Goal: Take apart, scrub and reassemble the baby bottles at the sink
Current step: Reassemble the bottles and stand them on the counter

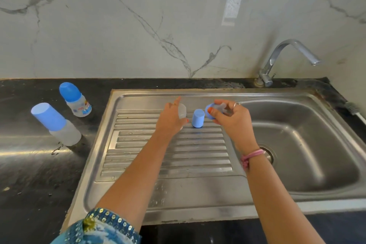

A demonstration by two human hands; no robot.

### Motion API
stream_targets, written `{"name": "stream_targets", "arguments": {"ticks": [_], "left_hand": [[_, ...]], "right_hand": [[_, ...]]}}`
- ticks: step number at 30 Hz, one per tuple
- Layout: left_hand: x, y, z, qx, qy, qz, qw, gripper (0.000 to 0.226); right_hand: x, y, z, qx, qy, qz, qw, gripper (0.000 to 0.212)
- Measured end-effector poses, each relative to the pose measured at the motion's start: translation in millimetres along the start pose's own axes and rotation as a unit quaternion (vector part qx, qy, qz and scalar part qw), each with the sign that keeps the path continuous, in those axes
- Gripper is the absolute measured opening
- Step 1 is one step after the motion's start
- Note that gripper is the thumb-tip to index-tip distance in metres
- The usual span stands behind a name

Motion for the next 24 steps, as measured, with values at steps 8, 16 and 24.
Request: {"name": "stream_targets", "arguments": {"ticks": [8, 16, 24], "left_hand": [[2.7, -74.9, -50.9, 0.018, -0.126, -0.600, 0.790, 0.051], [14.6, -89.7, -90.8, -0.040, -0.137, -0.692, 0.708, 0.050], [8.0, -105.5, -101.5, -0.072, -0.057, -0.678, 0.729, 0.061]], "right_hand": [[1.3, 6.5, -0.9, -0.017, 0.093, 0.307, 0.947, 0.024], [-35.1, 37.3, -11.9, -0.111, 0.049, 0.323, 0.939, 0.045], [-49.9, 54.2, -29.2, -0.159, 0.016, 0.238, 0.958, 0.041]]}}
Point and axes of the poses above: each hand's wrist, its own z-axis towards the middle knuckle, its own y-axis out of the palm, x = y × z, the point moved 5 cm from there along z, towards the middle knuckle, and after that the axes turned 7 degrees about -y, right-handed, at the moved point
